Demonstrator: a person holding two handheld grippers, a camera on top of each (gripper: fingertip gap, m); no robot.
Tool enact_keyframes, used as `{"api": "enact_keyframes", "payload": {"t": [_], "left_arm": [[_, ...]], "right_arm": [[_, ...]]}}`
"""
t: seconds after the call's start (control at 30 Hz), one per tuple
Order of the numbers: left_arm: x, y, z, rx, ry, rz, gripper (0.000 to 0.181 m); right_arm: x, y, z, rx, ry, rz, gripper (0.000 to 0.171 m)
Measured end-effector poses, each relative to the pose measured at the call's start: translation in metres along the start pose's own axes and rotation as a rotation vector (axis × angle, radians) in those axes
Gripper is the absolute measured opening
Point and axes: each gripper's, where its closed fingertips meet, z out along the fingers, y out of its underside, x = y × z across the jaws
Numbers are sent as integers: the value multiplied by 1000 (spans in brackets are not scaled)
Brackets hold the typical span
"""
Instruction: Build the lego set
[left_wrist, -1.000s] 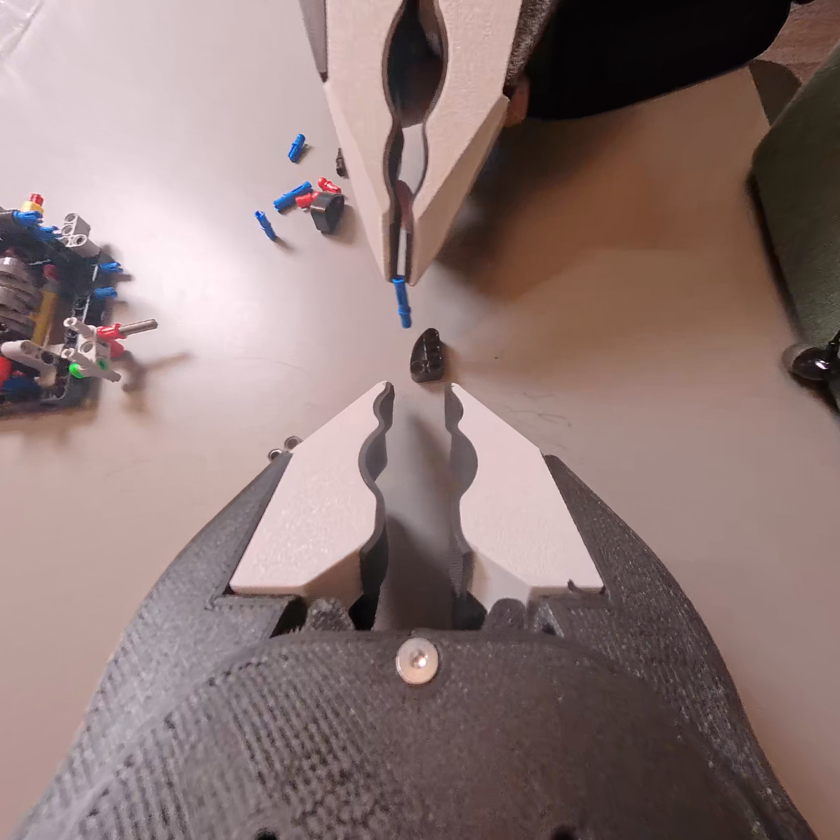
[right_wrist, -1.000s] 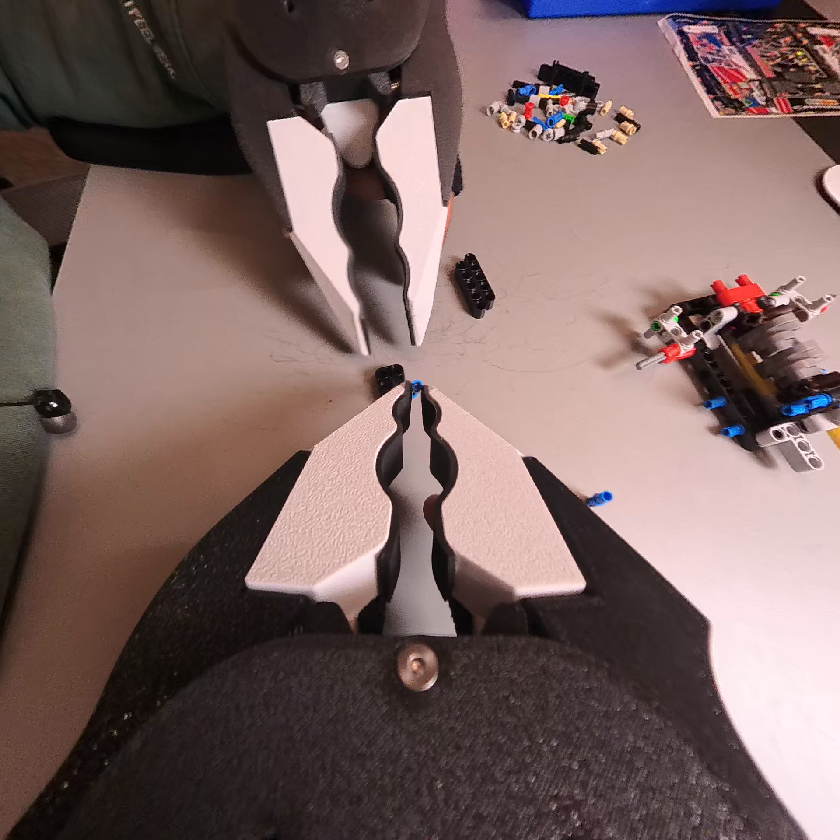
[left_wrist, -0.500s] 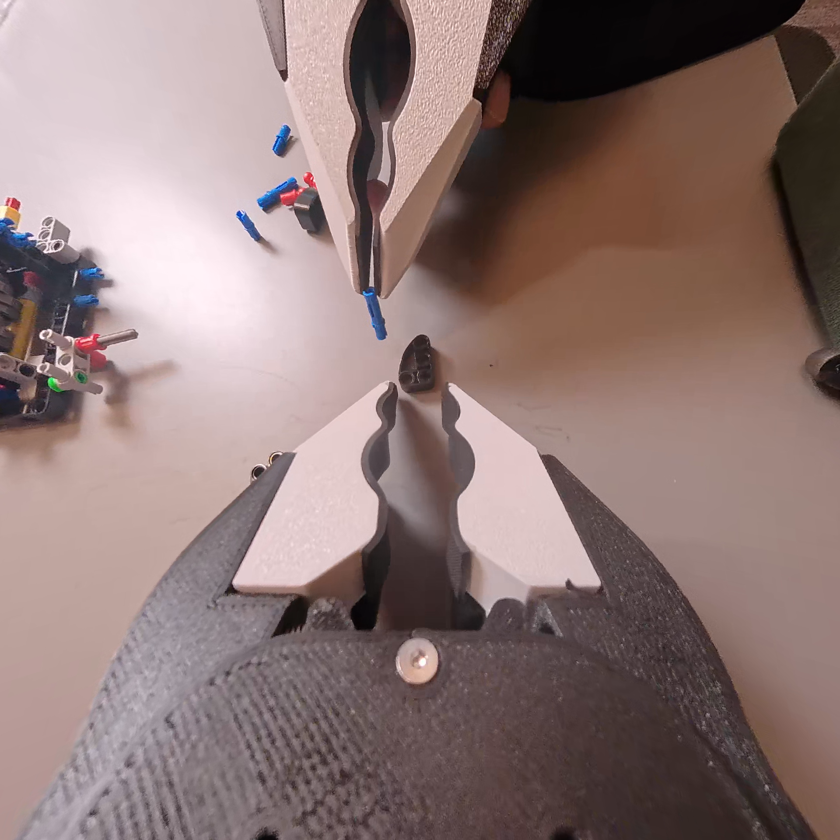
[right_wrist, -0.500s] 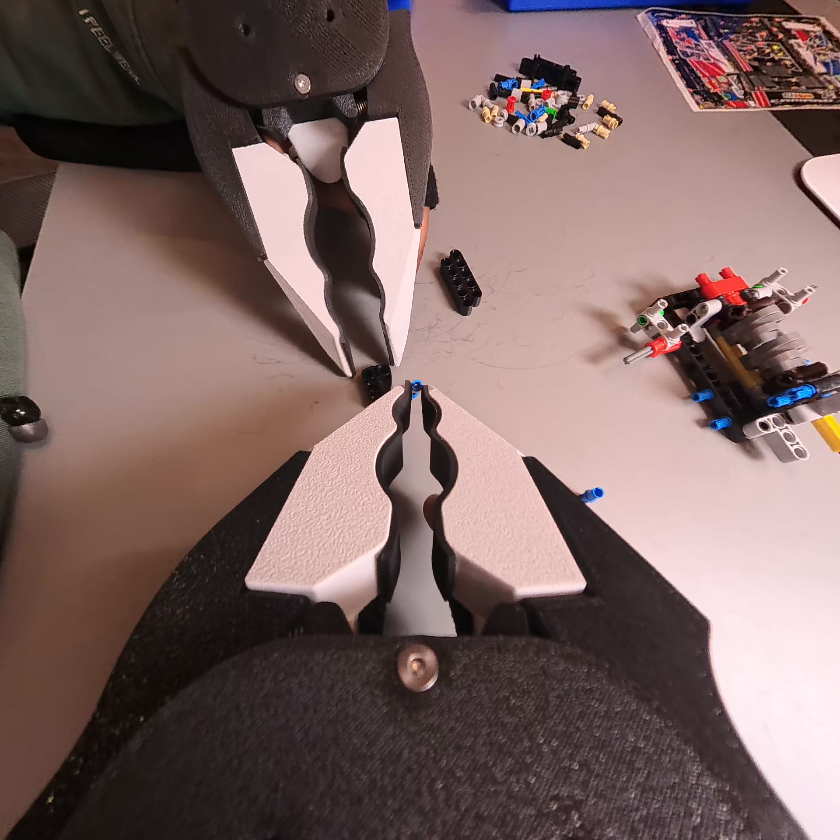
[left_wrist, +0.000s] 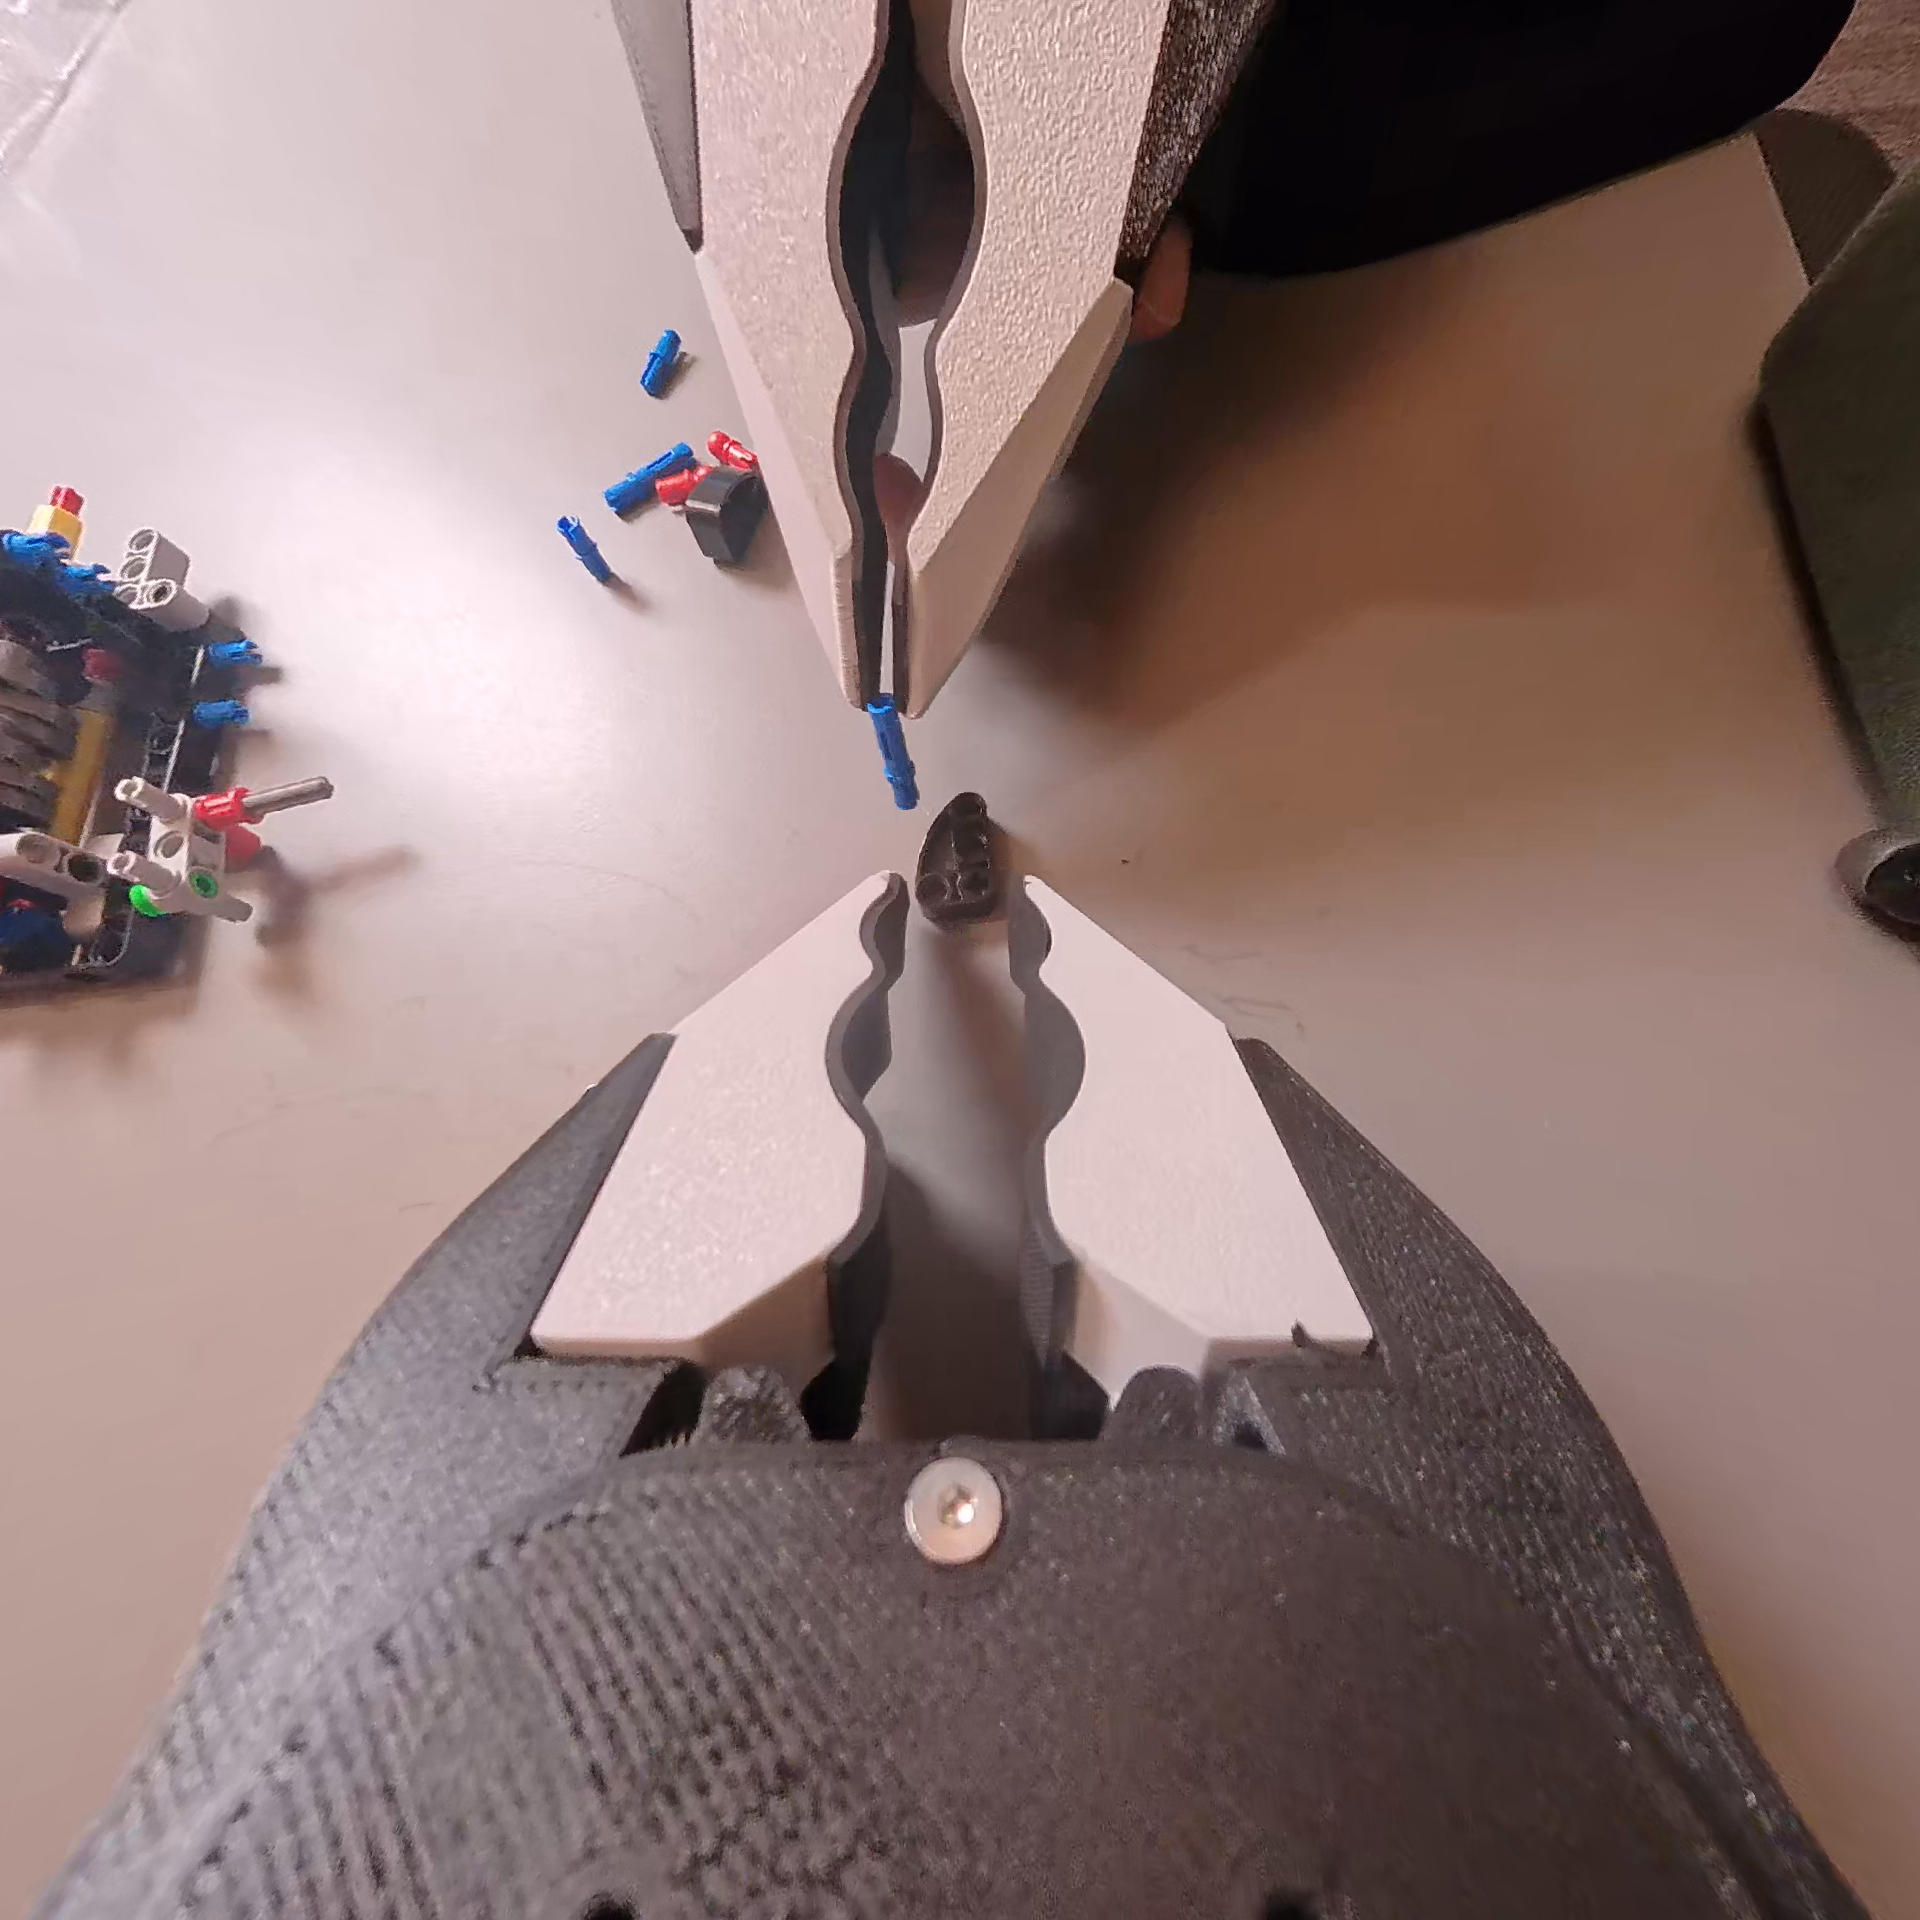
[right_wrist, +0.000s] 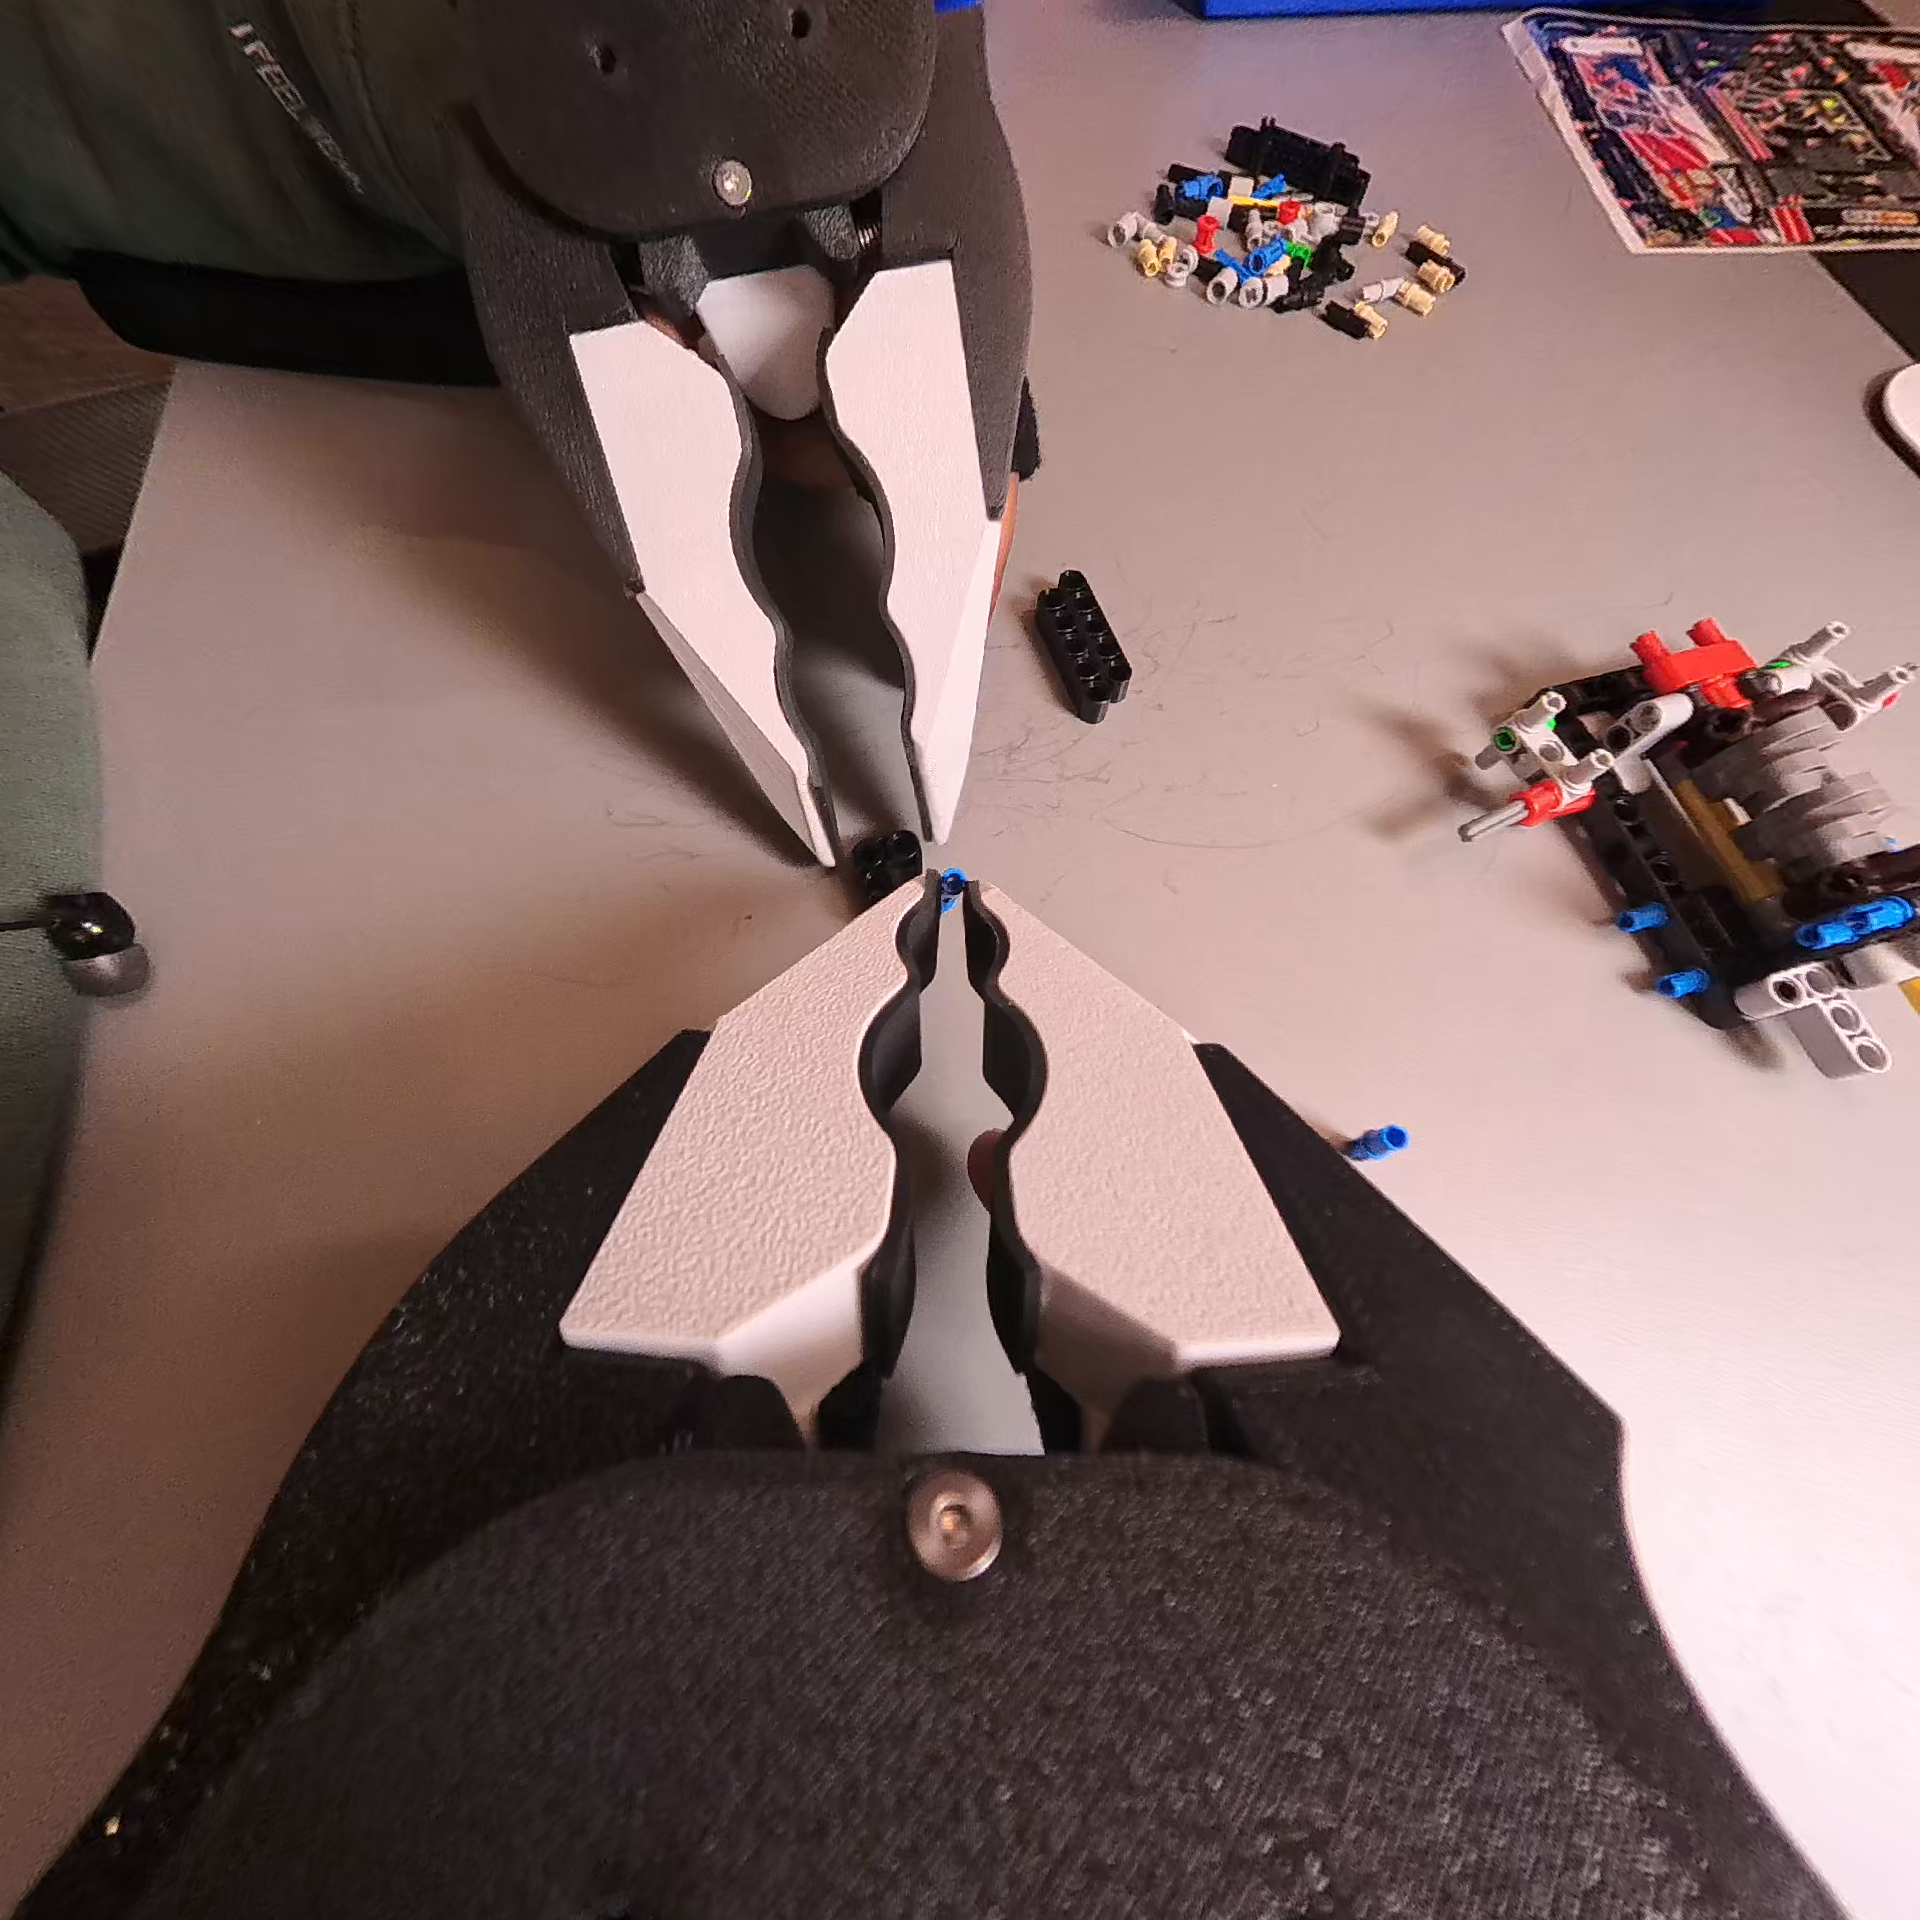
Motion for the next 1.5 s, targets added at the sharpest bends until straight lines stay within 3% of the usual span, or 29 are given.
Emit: {"api": "enact_keyframes", "payload": {"t": [0.37,0.63,0.77,1.0,1.3,1.5], "left_arm": [[5,1,1,-22,16,-25,13],[6,-7,-9,35,207,-466,13],[12,-12,-9,55,290,-603,13],[5,-23,-18,155,391,-798,13],[14,-14,-8,58,342,-720,19],[-4,-2,-10,-19,121,-526,23]], "right_arm": [[-4,1,-5,-3,-31,-11,2],[-18,-11,-12,71,-96,-62,1],[-37,-9,-10,59,-171,-121,2],[-33,-10,-8,67,-137,-148,1],[-25,-15,-8,97,-91,-134,1],[-13,-13,-9,84,-42,-112,1]]}}
